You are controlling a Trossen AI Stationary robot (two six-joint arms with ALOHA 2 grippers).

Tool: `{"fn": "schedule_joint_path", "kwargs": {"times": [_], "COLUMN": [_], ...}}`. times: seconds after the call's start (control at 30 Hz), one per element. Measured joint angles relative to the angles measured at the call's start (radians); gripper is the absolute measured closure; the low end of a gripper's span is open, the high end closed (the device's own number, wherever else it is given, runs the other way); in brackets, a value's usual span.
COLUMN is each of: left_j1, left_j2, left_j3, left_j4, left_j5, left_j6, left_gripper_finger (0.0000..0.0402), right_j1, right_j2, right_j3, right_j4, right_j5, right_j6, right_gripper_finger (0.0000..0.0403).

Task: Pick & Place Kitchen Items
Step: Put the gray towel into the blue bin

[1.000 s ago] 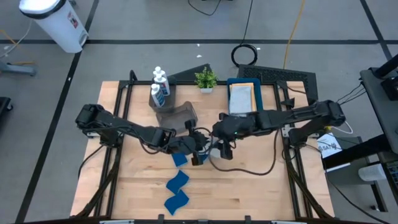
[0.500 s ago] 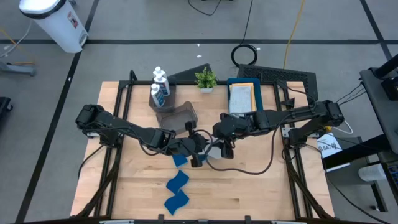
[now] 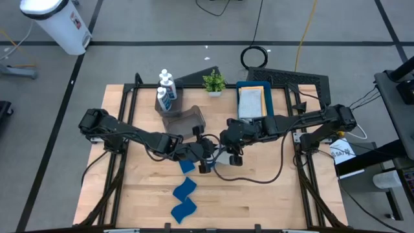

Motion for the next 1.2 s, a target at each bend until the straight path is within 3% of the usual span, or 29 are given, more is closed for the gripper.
{"fn": "schedule_joint_path", "kwargs": {"times": [0.23,0.43,0.87,1.2], "left_j1": [0.000,0.000,-0.013,-0.054], "left_j2": [0.000,0.000,-0.066,-0.159], "left_j3": [0.000,0.000,0.001,0.002], "left_j4": [0.003,0.029,0.074,-0.013], "left_j5": [0.000,-0.001,-0.001,0.046], "left_j6": [0.001,-0.020,0.024,0.008], "left_gripper_finger": [0.0371,0.0366,0.0209,0.0173], "right_j1": [0.000,0.001,0.000,0.000], "right_j2": [0.000,0.000,-0.029,-0.099], "right_j3": [0.000,0.000,-0.001,-0.001], "right_j4": [-0.002,-0.005,-0.038,-0.096], "right_j5": [0.000,-0.002,0.026,0.053], "right_j6": [-0.018,-0.042,-0.065,-0.056], "right_gripper_finger": [0.0391,0.0395,0.0400,0.0400]}}
